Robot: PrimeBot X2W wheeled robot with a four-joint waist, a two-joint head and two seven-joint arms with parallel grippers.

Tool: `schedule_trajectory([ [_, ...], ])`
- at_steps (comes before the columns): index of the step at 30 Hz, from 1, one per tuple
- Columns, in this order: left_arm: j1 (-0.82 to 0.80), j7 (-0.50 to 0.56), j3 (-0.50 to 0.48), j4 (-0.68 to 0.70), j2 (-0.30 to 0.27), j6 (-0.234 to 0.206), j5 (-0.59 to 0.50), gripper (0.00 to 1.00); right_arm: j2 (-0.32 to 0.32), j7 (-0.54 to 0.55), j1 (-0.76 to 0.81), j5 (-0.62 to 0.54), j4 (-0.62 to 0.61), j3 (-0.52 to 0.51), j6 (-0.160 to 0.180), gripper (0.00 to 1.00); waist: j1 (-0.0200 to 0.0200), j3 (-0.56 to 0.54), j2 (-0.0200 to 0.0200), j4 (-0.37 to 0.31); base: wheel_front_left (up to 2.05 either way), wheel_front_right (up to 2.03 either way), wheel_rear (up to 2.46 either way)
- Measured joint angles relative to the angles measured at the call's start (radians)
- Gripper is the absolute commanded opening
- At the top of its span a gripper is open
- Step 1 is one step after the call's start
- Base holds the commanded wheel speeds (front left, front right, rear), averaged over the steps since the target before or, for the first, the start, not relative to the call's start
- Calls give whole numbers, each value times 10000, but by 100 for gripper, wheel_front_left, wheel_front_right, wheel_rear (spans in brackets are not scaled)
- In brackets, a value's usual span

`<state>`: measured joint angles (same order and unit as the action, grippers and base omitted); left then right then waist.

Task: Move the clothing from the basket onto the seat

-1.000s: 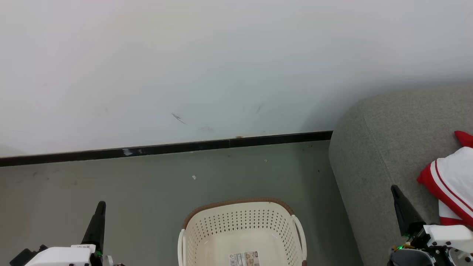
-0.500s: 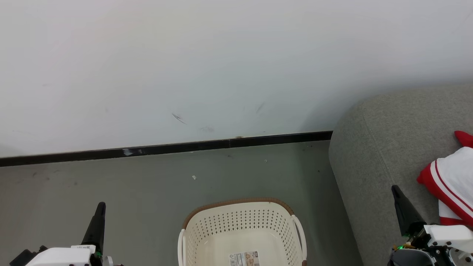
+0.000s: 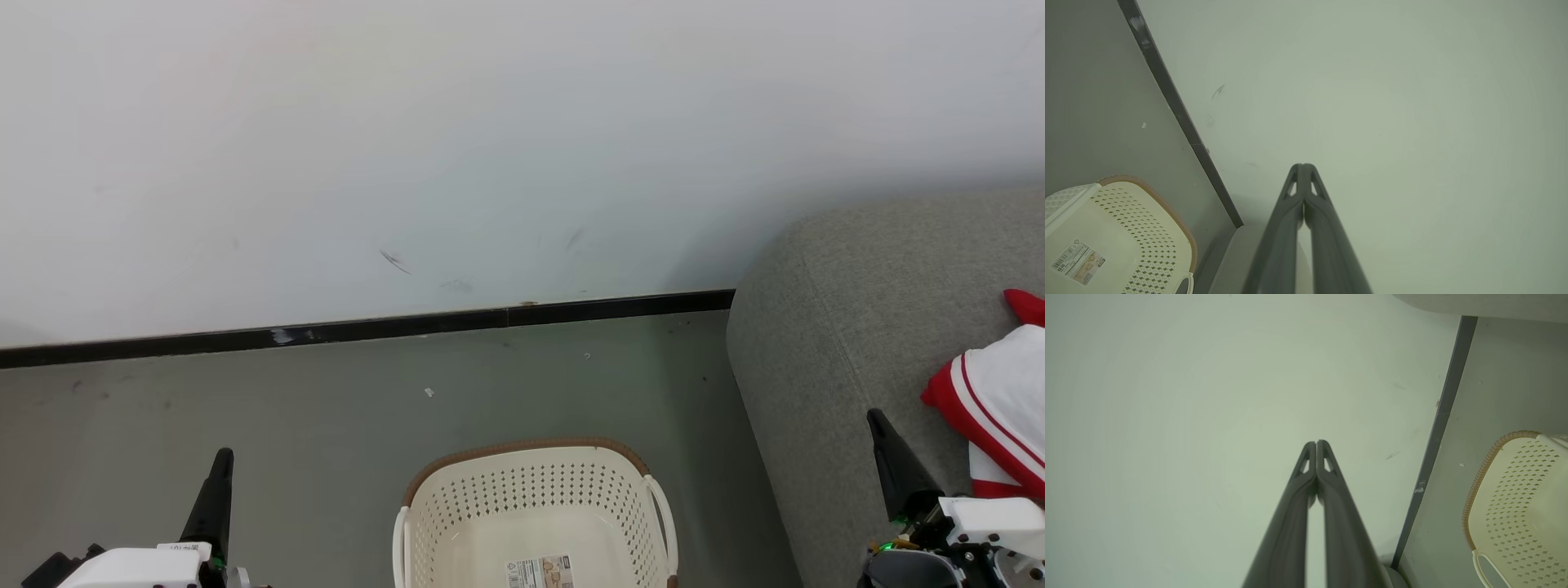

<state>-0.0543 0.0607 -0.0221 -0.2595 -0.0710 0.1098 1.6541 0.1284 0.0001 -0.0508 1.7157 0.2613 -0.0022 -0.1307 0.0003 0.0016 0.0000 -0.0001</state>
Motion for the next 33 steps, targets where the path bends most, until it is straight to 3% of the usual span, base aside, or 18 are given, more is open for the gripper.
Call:
schedule_trajectory([
  [33,-5,8,-13,-61,4,44,-2,0,-10,13,-2,-8,10,-79,0,0,-1,-1,0,0,0,0,0],
])
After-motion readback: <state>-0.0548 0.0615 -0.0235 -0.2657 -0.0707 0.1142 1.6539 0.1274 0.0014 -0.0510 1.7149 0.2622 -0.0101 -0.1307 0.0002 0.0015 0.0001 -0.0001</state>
